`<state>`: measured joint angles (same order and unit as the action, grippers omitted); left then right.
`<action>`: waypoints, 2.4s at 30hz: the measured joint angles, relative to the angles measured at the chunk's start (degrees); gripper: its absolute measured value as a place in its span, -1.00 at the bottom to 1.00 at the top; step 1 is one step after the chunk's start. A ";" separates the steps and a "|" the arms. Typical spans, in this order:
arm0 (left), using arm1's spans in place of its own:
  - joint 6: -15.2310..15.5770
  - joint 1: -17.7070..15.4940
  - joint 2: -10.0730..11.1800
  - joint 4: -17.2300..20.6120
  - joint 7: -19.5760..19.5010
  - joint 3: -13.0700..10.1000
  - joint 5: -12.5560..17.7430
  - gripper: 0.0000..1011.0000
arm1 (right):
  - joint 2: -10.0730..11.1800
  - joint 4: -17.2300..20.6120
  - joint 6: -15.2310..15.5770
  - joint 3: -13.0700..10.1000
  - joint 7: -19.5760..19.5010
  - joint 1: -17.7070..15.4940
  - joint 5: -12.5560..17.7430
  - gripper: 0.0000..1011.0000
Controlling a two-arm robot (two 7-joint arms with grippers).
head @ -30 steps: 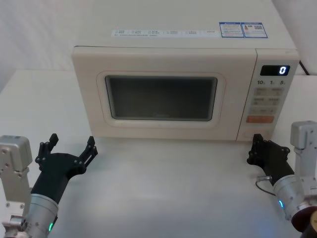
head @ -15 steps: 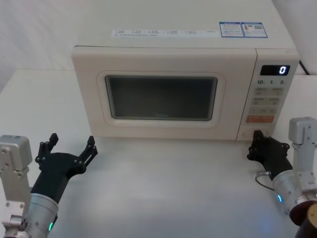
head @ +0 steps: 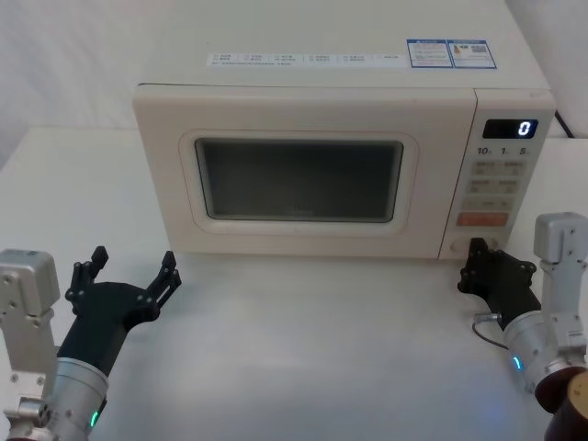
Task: Press the button to open the microwave door with one hand; close the microwave door with the other hand.
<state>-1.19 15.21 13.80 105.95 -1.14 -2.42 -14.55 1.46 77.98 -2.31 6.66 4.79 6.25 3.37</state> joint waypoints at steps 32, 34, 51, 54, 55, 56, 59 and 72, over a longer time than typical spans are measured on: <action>0.00 0.00 0.00 0.00 0.00 0.00 0.00 0.98 | -0.42 -3.40 -0.51 0.19 -0.12 2.74 -0.62 -1.00; 0.00 0.00 0.00 0.00 0.00 0.00 0.00 0.98 | -0.28 -2.98 -0.35 0.29 -0.10 2.55 -0.78 -1.00; 0.00 0.00 0.00 0.00 0.02 0.00 0.00 0.98 | 1.57 4.12 2.06 0.31 0.89 -2.92 -0.89 -1.00; 0.00 0.00 0.00 0.00 0.00 0.00 0.00 0.98 | 2.10 5.90 2.45 0.17 1.06 -4.32 -0.82 -1.00; 0.00 0.00 0.00 0.00 0.01 0.00 0.00 0.98 | 2.37 6.76 2.65 0.16 1.20 -5.02 -0.82 -1.00; 0.00 0.00 0.00 0.00 0.00 0.00 0.00 0.98 | 2.51 7.25 2.73 0.16 1.29 -5.35 -0.82 -1.00; 0.00 0.00 0.00 0.00 0.00 0.00 0.00 0.98 | 3.14 9.22 2.86 0.21 1.77 -6.62 -0.80 -1.00; 0.00 0.00 0.00 0.00 0.00 0.00 0.00 0.98 | 6.97 16.36 2.46 1.09 5.11 -10.56 -0.04 -1.00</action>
<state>-1.19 15.21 13.81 105.95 -1.14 -2.41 -14.54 8.43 94.34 0.15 7.76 9.90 -4.30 3.33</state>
